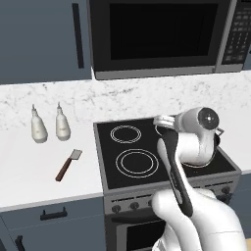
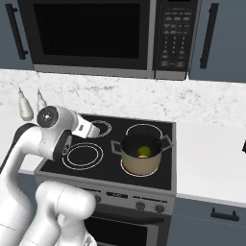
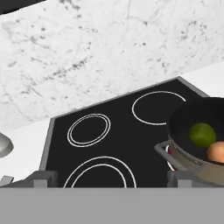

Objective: Put the lime and onion in the pot. Retrieve the spatula and lightly stir the vegetables in the pot.

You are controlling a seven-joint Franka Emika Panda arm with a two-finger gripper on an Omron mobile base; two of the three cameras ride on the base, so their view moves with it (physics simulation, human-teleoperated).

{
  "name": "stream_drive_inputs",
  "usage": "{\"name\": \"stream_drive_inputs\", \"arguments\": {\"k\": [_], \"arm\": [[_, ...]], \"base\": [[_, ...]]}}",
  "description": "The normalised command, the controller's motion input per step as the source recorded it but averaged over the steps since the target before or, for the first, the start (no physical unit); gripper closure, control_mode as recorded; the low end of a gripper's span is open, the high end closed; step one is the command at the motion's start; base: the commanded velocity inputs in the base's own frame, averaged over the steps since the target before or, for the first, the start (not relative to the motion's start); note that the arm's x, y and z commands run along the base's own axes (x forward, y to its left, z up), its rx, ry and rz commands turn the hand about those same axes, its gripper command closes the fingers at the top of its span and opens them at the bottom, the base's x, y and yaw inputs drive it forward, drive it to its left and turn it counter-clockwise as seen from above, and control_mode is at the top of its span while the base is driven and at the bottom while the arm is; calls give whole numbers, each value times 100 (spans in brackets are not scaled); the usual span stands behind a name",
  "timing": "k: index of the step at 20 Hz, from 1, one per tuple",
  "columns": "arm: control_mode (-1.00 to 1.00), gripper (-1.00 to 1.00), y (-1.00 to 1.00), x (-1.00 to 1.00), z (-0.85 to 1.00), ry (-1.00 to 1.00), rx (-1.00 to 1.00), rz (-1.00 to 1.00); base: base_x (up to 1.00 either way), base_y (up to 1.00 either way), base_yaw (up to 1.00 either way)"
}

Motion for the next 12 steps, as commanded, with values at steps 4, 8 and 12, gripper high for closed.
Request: {"name": "stream_drive_inputs", "arguments": {"k": [4, 8, 12], "arm": [[-100, -100, 100, -49, 8, 3, 0, 2], [-100, -100, 100, -50, -12, 3, 0, 2], [-100, -100, 98, -21, -21, 7, 0, 2]], "base": [[0, 0, 0], [0, 0, 0], [0, 0, 0]]}}
